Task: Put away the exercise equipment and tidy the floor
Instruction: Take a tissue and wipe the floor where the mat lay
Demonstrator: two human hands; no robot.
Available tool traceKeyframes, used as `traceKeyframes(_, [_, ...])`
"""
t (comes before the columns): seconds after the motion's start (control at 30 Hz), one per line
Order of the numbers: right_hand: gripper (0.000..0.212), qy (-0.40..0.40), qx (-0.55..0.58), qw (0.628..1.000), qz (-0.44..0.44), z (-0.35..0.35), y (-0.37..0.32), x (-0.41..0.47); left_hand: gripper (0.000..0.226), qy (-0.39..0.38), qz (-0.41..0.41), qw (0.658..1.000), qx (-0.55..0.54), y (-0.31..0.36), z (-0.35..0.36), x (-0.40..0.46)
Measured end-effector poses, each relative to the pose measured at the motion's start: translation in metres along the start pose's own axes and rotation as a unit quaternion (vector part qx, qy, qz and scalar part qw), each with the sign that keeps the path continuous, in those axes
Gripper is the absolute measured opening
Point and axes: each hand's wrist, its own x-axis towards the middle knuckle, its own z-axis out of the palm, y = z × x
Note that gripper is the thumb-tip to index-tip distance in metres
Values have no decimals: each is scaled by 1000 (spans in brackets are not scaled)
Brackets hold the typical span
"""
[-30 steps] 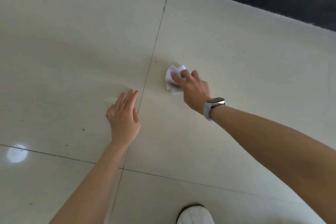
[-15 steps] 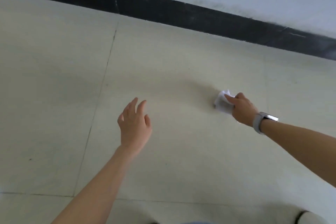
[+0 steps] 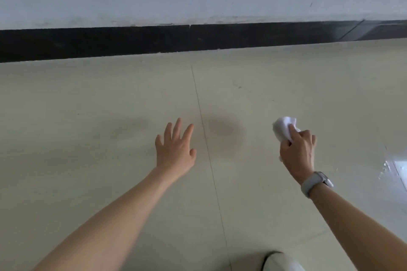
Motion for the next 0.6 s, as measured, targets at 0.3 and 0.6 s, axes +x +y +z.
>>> traceKeyframes(0.3, [59,-75,48,985,-150,84,18,-44,59,86,-187,977,-60,-2,51,-14])
traceKeyframes(0.6, [69,-86,-32,901,-424,97,43,-42,75,78,-242,966,-42,-22,46,-19])
